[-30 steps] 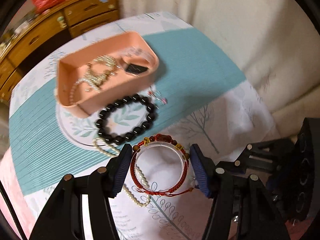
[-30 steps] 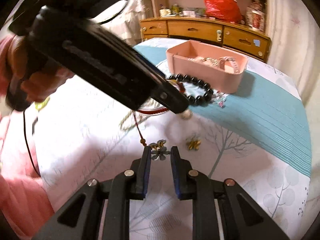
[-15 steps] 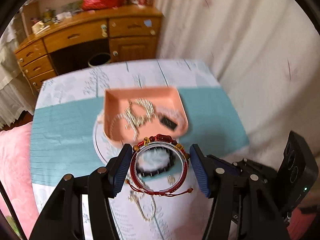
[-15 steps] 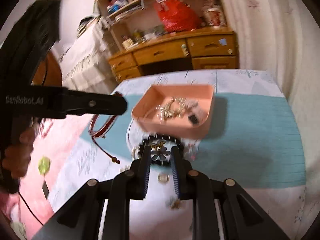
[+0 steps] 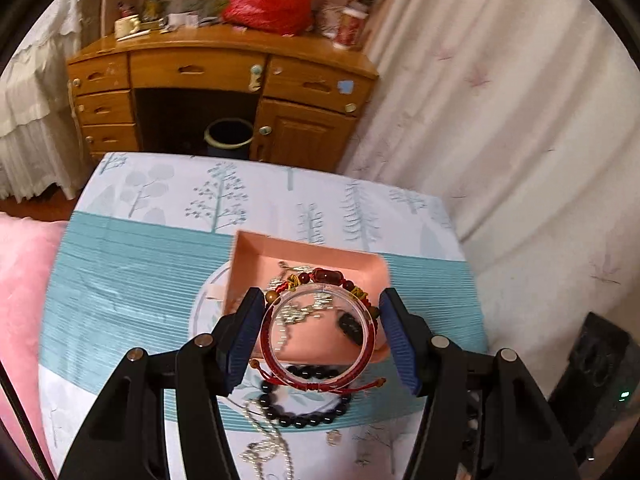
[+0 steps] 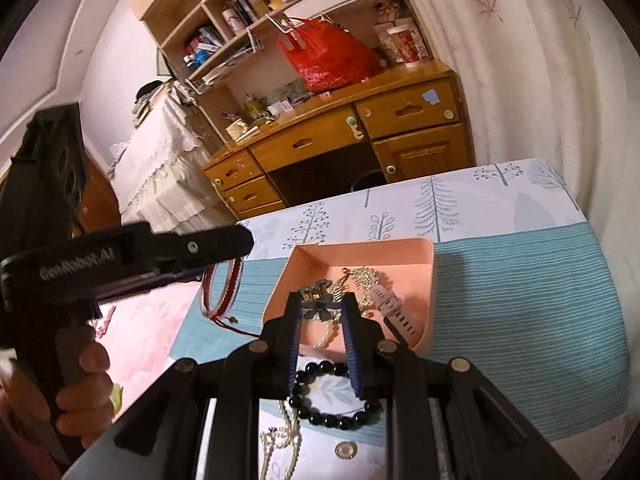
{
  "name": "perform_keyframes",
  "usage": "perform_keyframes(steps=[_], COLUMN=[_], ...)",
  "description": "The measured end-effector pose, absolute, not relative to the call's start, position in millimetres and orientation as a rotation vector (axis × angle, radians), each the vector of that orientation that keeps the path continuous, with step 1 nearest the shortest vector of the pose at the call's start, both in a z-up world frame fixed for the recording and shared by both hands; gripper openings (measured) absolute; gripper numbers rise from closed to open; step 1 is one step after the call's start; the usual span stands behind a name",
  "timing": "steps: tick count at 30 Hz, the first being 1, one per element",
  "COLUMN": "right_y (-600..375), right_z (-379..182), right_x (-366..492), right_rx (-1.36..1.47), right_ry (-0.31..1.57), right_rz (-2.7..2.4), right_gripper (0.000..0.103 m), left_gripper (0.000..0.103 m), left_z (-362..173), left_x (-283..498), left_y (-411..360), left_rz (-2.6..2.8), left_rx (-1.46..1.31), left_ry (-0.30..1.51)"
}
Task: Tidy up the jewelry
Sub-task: 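Release the red bracelet from the left tool while the right tool releases the earring into the tray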
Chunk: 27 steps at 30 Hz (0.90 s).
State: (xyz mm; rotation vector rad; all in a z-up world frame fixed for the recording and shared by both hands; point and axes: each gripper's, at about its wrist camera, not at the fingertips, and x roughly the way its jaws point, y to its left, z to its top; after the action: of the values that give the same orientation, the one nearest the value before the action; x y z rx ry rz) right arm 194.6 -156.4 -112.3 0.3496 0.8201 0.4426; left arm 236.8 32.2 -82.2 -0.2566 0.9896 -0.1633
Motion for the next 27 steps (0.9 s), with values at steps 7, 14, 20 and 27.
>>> perform_keyframes(steps=[7,14,20,27], right_y=[-158,-164,-167,-180], right_z=[-124,-130,-138,-157], right_x=[213,213,214,196], right_rx=[0.334,0.364,0.393,0.452], right_ry=[0.894,0.909,0.95,1.057], right_rz=[0.425,0.407,0.394,0.378], right_gripper=[0.031,0.046,0.046,0.047], left_gripper=[0.085,0.085,0.085,0.085], left_z=[-97,-99,-105,-137], left_x=[249,250,245,204], left_y=[36,42,47,73], left_rz=[-0.042,0.015,0.047,0.146], left_rx=[-0.235,-0.193,-0.177,-0.234], left_ry=[1.044,1.05,1.057,1.081])
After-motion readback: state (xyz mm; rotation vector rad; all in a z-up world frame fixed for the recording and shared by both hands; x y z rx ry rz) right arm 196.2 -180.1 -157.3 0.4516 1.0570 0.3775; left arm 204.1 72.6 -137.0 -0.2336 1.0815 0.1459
